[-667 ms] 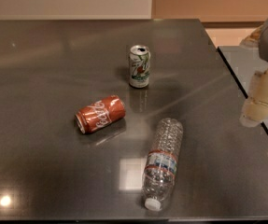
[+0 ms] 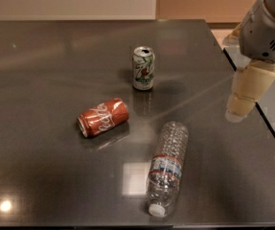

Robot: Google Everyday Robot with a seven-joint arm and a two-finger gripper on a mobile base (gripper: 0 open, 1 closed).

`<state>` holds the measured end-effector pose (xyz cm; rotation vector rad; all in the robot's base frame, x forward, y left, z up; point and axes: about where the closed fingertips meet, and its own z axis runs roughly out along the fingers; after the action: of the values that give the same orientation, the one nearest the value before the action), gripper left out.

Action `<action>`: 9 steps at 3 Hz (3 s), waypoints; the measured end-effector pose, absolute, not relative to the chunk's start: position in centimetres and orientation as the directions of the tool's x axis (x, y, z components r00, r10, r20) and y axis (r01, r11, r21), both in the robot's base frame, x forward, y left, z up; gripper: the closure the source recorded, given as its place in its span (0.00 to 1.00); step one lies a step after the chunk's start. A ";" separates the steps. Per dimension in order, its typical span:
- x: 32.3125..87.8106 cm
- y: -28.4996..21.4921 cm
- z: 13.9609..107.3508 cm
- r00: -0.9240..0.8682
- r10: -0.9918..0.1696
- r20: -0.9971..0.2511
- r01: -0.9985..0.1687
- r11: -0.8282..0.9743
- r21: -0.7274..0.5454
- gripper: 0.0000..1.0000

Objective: Place coke can upright

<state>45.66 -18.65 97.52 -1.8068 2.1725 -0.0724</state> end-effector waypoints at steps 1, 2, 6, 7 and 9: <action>48.2 -14.1 96.7 -0.054 -0.977 -0.209 -0.967 0.103 -0.231 0.00; 50.1 -9.3 95.7 0.050 -0.974 -0.223 -0.975 0.001 -0.224 0.00; 48.0 3.3 92.6 0.402 -0.896 -0.187 -0.910 -0.368 -0.192 0.00; 47.4 4.8 90.0 0.437 -0.888 -0.143 -0.897 -0.419 -0.139 0.00; 46.6 6.8 86.2 0.463 -0.884 -0.063 -0.886 -0.460 -0.061 0.00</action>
Offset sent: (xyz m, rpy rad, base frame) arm 0.0644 0.1484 -0.0333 0.0316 0.0358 0.3435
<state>46.56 6.85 86.22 -2.6133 1.5850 0.0344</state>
